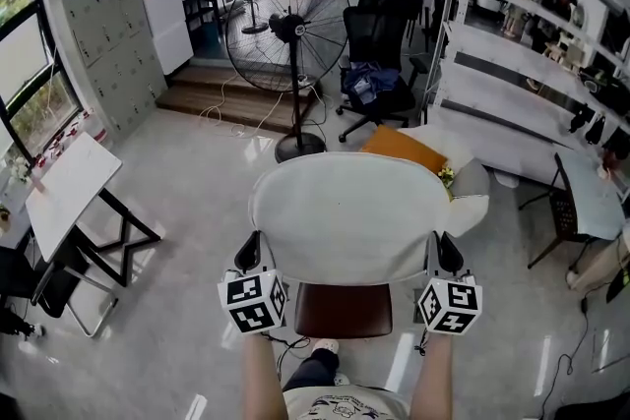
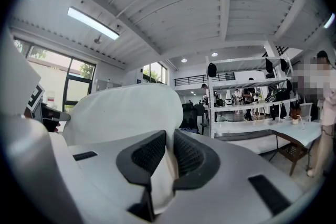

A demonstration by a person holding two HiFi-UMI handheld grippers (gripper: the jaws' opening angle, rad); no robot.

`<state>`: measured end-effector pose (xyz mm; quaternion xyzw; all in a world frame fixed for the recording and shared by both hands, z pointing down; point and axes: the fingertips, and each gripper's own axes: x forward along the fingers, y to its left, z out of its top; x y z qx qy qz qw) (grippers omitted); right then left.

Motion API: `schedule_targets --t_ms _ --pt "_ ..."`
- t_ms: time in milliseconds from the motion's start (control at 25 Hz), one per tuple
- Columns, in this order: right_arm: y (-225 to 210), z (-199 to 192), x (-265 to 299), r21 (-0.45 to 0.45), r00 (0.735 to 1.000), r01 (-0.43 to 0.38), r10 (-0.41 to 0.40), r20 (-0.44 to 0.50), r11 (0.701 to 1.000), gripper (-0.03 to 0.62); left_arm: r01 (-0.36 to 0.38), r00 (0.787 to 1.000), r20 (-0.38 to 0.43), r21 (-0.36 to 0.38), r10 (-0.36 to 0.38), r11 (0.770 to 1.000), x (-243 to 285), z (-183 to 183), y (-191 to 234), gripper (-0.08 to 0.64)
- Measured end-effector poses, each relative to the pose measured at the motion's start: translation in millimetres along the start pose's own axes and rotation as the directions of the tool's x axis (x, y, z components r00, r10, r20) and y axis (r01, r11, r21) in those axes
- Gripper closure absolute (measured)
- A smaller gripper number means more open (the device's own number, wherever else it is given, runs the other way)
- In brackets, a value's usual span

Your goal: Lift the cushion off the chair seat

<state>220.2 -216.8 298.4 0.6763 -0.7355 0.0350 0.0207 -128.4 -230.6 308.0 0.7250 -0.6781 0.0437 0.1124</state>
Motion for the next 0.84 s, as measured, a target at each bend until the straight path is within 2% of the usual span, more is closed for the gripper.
schedule_targets --t_ms 840 --pt "12 10 10 -0.007 1.0 0.007 -0.007 0.003 1.0 0.531 0.007 1.0 0.002 -0.004 -0.007 1.0 8 10 12 0.535"
